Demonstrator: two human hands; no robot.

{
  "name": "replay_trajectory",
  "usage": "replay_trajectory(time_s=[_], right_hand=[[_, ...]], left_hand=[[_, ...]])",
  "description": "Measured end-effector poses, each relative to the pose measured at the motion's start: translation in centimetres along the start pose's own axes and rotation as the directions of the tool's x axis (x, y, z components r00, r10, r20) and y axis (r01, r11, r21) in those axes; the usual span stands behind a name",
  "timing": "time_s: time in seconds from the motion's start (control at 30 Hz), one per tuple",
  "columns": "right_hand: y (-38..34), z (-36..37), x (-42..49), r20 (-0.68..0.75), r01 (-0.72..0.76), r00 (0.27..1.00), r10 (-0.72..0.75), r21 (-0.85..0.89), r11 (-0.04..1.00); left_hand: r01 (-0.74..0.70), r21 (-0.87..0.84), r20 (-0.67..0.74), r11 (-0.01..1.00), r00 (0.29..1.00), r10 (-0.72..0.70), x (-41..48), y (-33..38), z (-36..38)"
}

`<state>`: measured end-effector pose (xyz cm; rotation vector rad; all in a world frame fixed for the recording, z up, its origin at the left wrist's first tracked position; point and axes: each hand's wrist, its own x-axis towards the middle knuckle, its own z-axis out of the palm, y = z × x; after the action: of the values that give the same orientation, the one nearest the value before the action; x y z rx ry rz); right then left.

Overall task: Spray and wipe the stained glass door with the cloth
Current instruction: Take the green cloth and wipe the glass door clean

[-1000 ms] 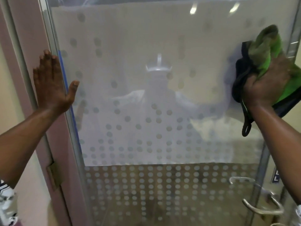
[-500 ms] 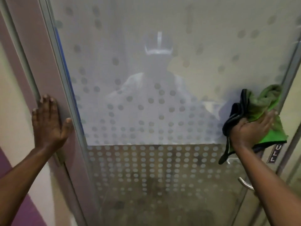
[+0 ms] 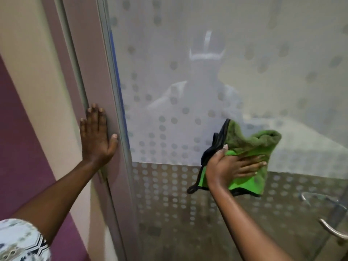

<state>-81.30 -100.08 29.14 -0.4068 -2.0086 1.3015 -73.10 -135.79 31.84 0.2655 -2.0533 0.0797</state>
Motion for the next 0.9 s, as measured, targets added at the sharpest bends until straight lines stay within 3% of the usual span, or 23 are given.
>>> replay_trajectory(time_s=[0.1, 0.23, 0.33, 0.4, 0.53, 0.6, 0.67, 0.9], right_hand=[[-6.2, 1.5, -1.4, -0.061, 0.164, 0.985, -0.163, 0.012, 0.986], [-14.8, 2.9, -2.8, -0.099, 0.426, 0.898, -0.428, -0.042, 0.904], [-19.9, 4.2, -3.9, -0.119, 0.61, 0.784, -0.609, -0.037, 0.792], [-21.5, 5.2, -5.0, -0.078, 0.742, 0.663, -0.745, -0.063, 0.667], [-20.0, 7.2, -6.6, 0.075, 0.94, 0.327, -0.942, -0.13, 0.316], [-17.8, 8.2, -6.9, 0.098, 0.987, 0.156, -0.983, -0.044, 0.153], [-14.9, 9.1, -7.3, 0.122, 0.993, 0.034, -0.992, 0.106, 0.047], [-4.2, 10.5, -10.7, 0.248, 0.951, -0.081, -0.965, 0.31, 0.0]], left_hand=[[-0.026, -0.007, 0.018, 1.0, 1.0, 0.026, -0.2, -0.4, -0.5], [-0.049, -0.011, 0.019, 0.999, 0.999, 0.049, -0.2, -0.8, -1.0], [-0.06, -0.017, 0.018, 0.998, 0.998, 0.061, -0.3, -0.9, -1.0], [-0.071, -0.02, 0.016, 0.997, 0.997, 0.072, -0.2, -1.0, -0.9], [-0.075, -0.05, -0.01, 0.996, 0.997, 0.074, -0.3, -1.1, -0.7], [-0.044, -0.132, -0.027, 0.99, 0.999, 0.041, -0.4, -1.0, -0.7], [-0.031, -0.178, -0.007, 0.984, 1.0, 0.03, -0.8, -0.9, -0.6], [-0.107, 0.022, 0.144, 0.994, 0.984, 0.103, -7.3, -1.2, 1.1]])
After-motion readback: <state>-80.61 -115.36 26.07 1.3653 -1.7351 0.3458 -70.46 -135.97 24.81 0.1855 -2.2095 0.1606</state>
